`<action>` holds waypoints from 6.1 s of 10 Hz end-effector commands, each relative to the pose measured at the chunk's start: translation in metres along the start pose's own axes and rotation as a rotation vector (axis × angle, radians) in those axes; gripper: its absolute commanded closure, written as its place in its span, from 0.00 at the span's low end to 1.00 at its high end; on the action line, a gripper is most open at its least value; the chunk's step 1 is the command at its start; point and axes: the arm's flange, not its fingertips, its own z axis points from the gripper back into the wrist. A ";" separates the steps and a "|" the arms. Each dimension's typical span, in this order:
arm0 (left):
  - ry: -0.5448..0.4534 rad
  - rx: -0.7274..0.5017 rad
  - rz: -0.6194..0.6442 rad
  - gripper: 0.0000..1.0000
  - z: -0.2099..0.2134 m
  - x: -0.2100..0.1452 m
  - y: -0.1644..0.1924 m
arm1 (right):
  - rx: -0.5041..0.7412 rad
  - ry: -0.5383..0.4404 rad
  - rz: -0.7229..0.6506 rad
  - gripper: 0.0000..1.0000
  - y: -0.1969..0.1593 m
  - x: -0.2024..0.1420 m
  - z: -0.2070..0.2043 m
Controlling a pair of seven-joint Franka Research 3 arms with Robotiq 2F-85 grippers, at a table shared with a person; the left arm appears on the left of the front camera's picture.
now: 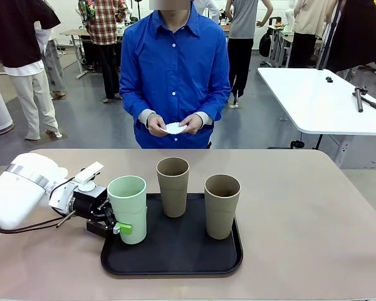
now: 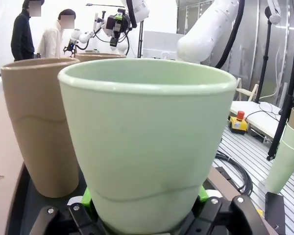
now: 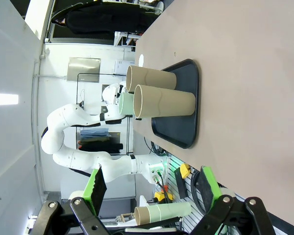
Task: Place coasters on the table and set cups on them.
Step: Pick up one Reusable plastic cup and place it on a coaster set by the human.
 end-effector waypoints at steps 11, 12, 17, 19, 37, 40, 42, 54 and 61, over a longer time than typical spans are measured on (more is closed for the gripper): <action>0.061 0.184 -0.033 1.00 0.034 0.209 -0.043 | 0.009 -0.003 0.007 0.00 0.001 0.000 0.000; 0.073 0.194 -0.006 1.00 0.030 0.205 -0.038 | 0.009 -0.003 0.007 0.00 0.001 0.000 0.000; 0.069 0.192 -0.004 0.16 0.031 0.204 -0.038 | 0.009 -0.003 0.007 0.00 0.001 0.000 0.000; 0.071 0.223 -0.003 0.16 0.083 0.204 -0.007 | 0.009 -0.003 0.007 0.00 0.001 0.000 0.000; -0.047 0.500 0.003 0.16 0.362 0.136 -0.006 | 0.009 -0.003 0.007 0.00 0.001 0.000 0.000; -0.047 0.500 0.003 0.16 0.362 0.136 -0.006 | 0.009 -0.003 0.007 0.00 0.001 0.000 0.000; -0.040 0.509 0.026 0.16 0.369 0.122 0.013 | 0.009 -0.003 0.007 0.00 0.001 0.000 0.000; -0.097 0.442 0.002 0.16 0.382 0.009 0.070 | 0.009 -0.003 0.007 0.00 0.001 0.000 0.000; -0.046 0.437 -0.084 0.16 0.373 -0.019 0.081 | 0.009 -0.003 0.007 0.00 0.001 0.000 0.000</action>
